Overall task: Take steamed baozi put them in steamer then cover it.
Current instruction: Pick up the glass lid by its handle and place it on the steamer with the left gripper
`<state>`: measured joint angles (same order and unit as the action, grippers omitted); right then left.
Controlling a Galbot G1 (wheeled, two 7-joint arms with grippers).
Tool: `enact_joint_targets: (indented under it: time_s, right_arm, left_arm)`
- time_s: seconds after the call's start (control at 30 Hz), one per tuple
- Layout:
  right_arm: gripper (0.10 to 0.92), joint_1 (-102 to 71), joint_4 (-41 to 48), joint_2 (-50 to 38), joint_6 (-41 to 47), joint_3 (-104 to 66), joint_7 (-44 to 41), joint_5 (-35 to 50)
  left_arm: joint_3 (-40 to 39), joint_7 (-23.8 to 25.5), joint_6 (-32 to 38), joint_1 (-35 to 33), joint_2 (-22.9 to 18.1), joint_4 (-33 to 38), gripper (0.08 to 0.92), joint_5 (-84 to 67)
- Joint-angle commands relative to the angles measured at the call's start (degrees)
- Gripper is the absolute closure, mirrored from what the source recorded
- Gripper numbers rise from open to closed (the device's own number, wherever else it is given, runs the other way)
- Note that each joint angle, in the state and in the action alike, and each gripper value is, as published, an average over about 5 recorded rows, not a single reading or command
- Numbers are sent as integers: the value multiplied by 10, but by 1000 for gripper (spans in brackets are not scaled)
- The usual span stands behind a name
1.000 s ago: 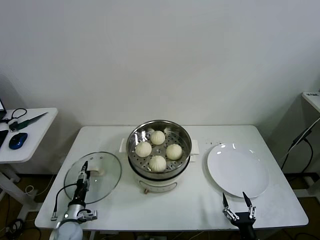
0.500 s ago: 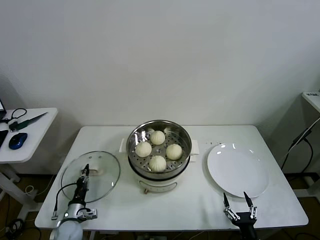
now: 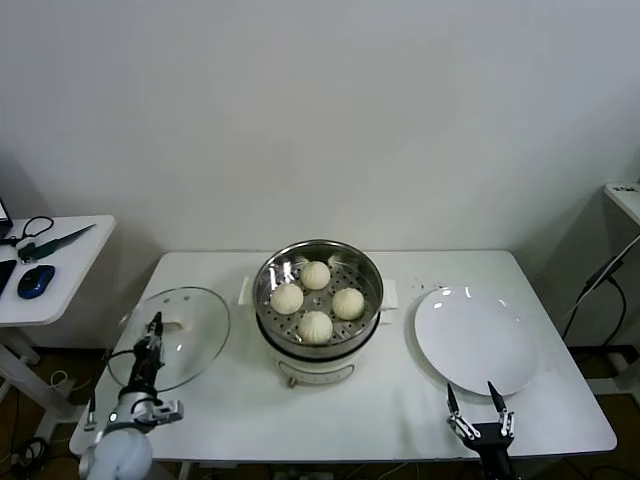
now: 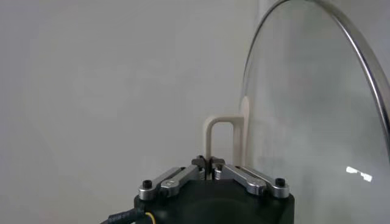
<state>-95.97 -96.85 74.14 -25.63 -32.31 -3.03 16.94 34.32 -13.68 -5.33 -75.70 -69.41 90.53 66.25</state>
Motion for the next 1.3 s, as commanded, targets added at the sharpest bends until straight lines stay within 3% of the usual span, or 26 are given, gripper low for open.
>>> enact_joint_targets:
  time_s: [0.03,0.33,0.57,0.9,1.3]
  right_arm:
    - [203,-2,-5,0,0,2,1,-2]
    - [203,1,-10,-5,14,1,10,-22]
    - [203,6,-22,-12,28,-1,23,-36]
    - [203,25,-7,-10,26,-5,23,-36]
    - [203,34,2,-9,19,-13,20,-34]
  left_arm:
    - [1,83,-56,-20,35,142,869,-62]
    - [-21,189,-160,0,103,262,869,-62]
    - [-106,249,-238,55,107,323,869,-59]
    - [-277,299,-291,133,0,337,869,58]
    - [-366,290,-276,152,-157,246,869,203]
